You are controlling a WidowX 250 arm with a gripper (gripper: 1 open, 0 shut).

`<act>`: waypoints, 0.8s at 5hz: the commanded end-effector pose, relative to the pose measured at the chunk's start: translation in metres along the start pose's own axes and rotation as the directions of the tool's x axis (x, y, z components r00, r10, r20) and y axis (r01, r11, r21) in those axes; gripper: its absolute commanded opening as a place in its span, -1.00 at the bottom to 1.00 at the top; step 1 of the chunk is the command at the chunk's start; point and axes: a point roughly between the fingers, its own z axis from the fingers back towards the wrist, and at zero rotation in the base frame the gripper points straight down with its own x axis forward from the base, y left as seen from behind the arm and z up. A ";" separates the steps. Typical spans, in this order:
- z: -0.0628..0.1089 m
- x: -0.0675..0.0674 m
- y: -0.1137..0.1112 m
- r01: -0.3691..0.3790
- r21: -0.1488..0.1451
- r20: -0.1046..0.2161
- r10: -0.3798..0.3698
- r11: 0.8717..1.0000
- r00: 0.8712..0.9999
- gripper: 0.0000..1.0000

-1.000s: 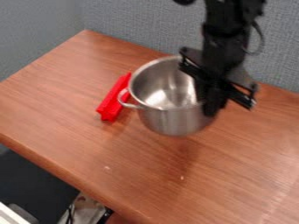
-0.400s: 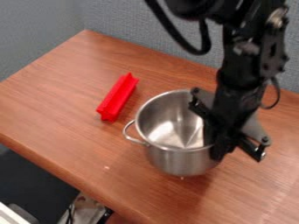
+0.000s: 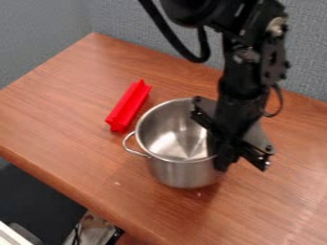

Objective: Move the red object from the metal pot to the table

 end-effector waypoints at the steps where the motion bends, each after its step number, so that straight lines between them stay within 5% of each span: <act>1: 0.001 0.004 0.008 -0.008 0.021 0.018 0.008 1.000 1.000 -1.00; 4: 0.008 0.013 0.004 0.006 0.042 0.043 -0.008 0.999 0.999 -1.00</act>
